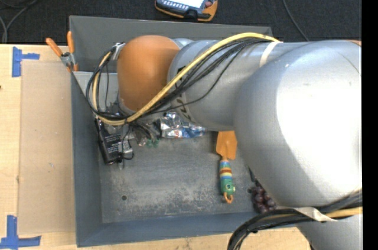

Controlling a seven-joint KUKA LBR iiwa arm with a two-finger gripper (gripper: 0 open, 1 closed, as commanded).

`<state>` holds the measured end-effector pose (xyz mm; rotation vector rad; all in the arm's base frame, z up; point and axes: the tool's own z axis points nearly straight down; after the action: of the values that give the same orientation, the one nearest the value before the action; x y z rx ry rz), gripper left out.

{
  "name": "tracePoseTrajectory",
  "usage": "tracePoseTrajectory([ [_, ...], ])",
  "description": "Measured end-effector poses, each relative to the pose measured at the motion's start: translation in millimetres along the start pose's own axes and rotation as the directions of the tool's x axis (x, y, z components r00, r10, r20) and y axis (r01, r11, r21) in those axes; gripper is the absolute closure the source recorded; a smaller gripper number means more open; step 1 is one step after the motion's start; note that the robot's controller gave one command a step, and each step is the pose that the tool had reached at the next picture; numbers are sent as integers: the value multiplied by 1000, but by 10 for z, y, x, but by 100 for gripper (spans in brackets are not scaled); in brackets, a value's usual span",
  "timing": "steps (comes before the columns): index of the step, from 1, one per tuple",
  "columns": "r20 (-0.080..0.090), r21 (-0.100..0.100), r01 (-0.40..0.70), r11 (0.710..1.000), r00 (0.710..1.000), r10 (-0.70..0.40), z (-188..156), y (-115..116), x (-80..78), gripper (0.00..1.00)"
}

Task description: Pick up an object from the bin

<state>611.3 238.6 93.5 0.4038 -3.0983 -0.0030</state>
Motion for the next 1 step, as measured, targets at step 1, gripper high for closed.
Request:
tracePoseTrajectory([
  [1, -1, 0, 0, 1000, 1000, 0, -325, 3, 8, 100],
])
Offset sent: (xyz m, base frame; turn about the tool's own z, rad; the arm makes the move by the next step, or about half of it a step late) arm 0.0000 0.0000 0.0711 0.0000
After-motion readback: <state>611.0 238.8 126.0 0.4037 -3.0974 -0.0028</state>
